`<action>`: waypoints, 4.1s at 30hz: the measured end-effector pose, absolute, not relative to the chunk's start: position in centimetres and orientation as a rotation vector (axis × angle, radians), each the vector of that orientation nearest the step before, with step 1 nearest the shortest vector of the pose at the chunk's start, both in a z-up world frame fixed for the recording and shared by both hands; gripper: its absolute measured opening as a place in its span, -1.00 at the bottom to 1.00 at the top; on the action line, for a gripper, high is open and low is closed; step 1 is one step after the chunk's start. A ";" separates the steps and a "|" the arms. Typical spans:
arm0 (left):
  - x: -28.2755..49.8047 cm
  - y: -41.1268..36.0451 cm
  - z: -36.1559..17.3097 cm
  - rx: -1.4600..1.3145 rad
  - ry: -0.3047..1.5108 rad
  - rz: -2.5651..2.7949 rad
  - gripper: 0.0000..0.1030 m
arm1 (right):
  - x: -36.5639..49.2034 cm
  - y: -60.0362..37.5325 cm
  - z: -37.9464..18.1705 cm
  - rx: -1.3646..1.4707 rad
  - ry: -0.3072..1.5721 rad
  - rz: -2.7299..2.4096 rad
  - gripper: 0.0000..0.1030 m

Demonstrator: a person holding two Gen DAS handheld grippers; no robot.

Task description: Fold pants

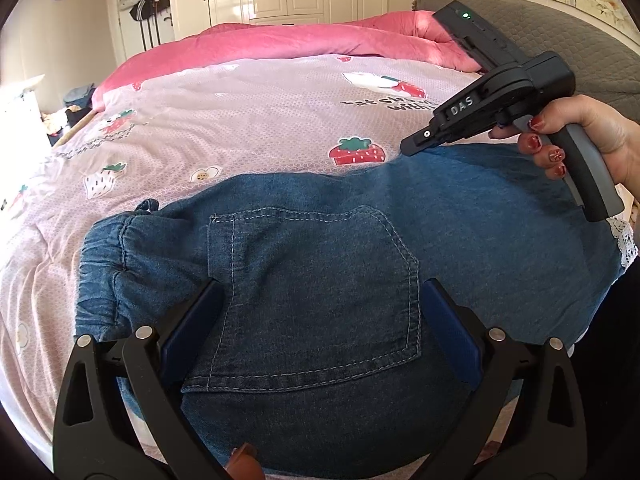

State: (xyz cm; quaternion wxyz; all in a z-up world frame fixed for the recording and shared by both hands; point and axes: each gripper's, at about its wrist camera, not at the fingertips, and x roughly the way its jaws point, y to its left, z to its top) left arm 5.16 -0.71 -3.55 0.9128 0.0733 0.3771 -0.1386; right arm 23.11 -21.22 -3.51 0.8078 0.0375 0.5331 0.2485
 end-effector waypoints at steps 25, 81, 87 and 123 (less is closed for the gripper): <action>4.0 -0.9 -1.8 0.115 0.706 -0.300 0.81 | 5.4 -35.6 2.1 0.282 0.847 0.331 0.13; 14.0 -15.0 -2.7 0.127 0.910 -0.434 0.83 | 2.7 -45.8 0.1 0.341 0.776 0.094 0.08; 12.6 -16.0 -0.5 0.127 0.865 -0.471 0.83 | -1.6 -45.2 0.7 0.343 0.774 0.106 0.30; 13.1 -30.7 -0.1 0.427 0.874 -0.972 0.83 | -3.5 -44.8 -3.9 0.561 0.943 0.180 0.52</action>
